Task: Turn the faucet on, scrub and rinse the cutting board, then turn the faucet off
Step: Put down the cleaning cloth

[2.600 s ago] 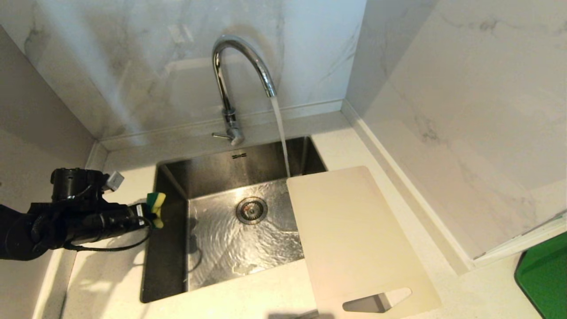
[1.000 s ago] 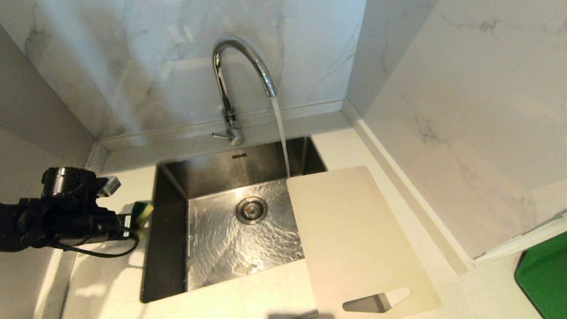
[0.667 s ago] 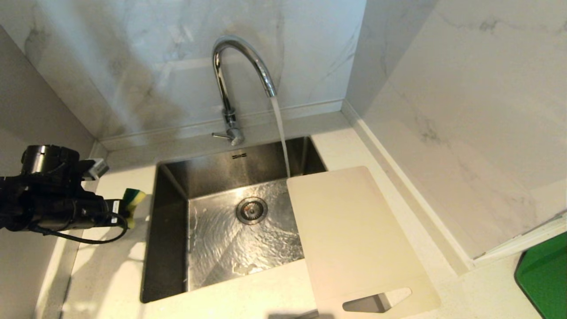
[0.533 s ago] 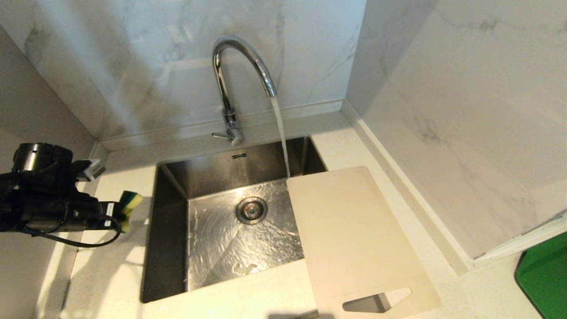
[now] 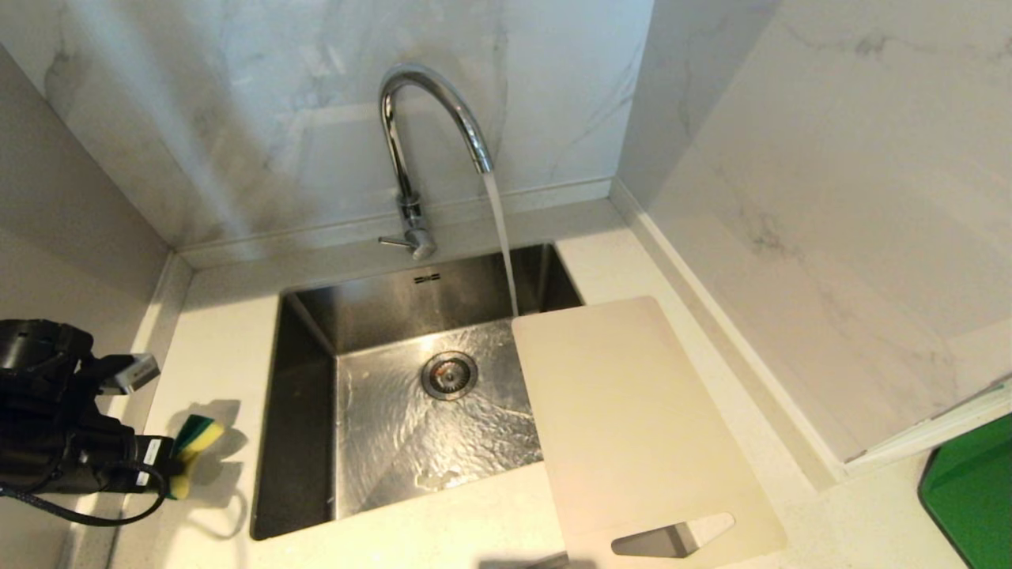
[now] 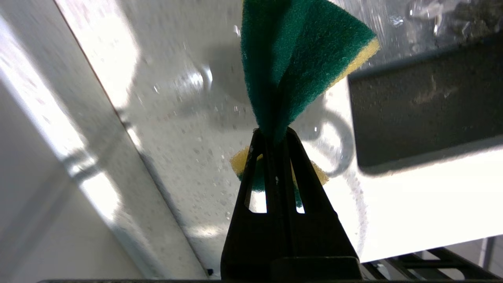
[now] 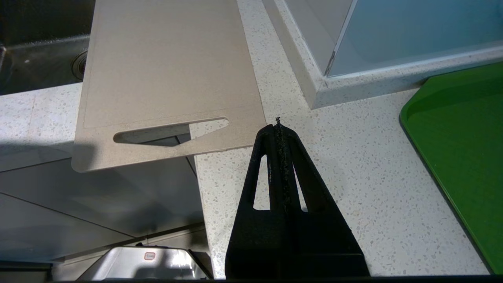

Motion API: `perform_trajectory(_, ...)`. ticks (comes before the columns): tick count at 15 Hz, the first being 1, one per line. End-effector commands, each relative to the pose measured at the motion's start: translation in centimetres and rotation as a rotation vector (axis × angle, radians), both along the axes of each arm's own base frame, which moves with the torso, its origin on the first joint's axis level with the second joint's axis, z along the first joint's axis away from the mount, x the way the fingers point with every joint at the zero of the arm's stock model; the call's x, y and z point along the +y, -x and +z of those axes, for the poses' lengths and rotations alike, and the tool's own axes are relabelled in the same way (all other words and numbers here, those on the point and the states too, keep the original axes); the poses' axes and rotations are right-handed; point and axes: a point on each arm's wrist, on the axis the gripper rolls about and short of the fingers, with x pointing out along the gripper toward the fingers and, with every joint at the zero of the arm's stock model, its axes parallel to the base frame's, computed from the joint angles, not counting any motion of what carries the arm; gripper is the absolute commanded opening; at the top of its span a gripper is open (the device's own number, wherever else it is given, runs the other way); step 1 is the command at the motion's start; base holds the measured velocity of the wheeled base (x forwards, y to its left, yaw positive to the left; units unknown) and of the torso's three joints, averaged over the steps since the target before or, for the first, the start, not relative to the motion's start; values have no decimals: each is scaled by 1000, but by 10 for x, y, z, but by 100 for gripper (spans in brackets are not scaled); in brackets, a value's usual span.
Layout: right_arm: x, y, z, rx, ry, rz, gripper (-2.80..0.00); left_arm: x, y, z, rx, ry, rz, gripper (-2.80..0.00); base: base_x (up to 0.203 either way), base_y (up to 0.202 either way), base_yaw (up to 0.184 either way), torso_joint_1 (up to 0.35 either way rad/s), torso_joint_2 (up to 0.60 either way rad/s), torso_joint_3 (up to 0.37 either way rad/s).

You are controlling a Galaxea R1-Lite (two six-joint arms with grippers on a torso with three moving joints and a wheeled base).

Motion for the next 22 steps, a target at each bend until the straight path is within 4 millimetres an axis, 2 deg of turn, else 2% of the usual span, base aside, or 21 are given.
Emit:
perform_trajectory(1, 0, 0, 0, 1, 0, 1, -280, 5, 9, -14, 49, 14, 19, -280, 0, 0, 0, 0, 0, 0)
perform_trajectory(6, 0, 0, 0, 1, -2, -1, -280, 9, 18, -31, 120, 56, 27, -280, 0, 0, 0, 0, 0, 0)
perform_trajectory(14, 0, 0, 0, 1, -2, -2, -280, 9, 18, -43, 84, 46, 24, -280, 0, 0, 0, 0, 0, 0)
perform_trajectory(15, 0, 0, 0, 1, -2, -2, -280, 9, 18, -43, 82, 45, 23, 0, 0, 0, 0, 0, 0, 0)
perform_trajectory(22, 0, 0, 0, 1, -2, -2, -280, 8, 25, -27, -13, 41, 26, 0, 0, 0, 0, 0, 0, 0)
